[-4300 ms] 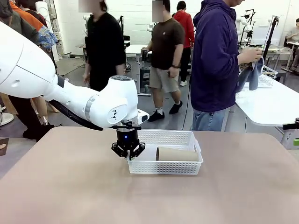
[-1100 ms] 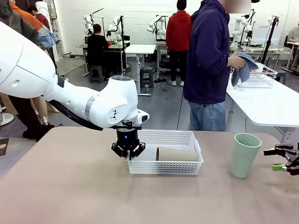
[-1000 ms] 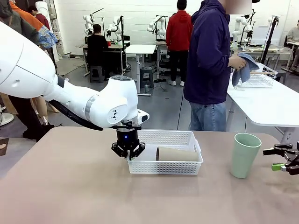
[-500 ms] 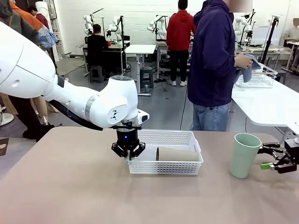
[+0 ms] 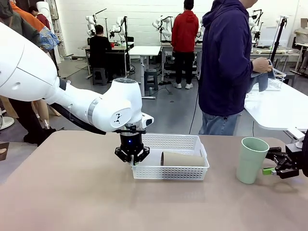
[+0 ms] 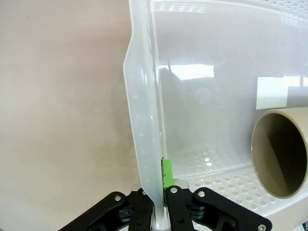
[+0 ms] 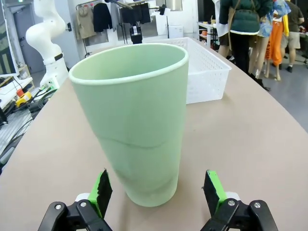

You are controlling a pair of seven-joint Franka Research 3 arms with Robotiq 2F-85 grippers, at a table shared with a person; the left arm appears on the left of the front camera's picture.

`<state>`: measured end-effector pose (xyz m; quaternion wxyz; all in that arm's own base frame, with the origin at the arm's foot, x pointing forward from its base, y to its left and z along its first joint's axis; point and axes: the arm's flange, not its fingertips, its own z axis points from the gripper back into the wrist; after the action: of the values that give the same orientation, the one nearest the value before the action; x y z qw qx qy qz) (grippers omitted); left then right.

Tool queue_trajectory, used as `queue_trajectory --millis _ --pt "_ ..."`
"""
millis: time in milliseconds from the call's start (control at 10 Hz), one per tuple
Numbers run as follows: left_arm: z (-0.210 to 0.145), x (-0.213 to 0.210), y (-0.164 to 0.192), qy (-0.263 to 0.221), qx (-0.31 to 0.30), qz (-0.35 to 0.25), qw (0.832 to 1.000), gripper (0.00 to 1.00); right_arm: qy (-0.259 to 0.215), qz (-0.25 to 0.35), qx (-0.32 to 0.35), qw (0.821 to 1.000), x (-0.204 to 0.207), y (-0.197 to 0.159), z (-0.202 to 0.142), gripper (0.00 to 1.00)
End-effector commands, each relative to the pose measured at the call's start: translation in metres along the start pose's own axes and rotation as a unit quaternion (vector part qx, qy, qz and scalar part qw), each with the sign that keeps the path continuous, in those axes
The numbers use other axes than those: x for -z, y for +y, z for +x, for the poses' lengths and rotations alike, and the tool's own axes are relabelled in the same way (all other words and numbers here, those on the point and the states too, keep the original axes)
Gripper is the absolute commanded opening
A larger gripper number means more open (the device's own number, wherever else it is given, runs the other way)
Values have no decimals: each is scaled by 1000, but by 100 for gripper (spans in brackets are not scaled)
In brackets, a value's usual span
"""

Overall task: Clean and organize the cups into the basket.
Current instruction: Pick up the Reusable plastic cup from the right side of the table and stack it inside the Organizing basket in the center of the table.

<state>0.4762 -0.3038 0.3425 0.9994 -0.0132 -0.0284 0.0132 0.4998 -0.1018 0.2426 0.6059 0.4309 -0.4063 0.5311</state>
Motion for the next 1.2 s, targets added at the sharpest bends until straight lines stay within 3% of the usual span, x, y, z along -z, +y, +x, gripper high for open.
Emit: queue_trajectory --millis 0,1100 --pt "-2 0 0 0 2 2 1000 0 -7 -6 14 1000 9 -11 3 100" --pt "-2 0 0 0 2 2 1000 0 7 53 -3 999 65 -11 18 100"
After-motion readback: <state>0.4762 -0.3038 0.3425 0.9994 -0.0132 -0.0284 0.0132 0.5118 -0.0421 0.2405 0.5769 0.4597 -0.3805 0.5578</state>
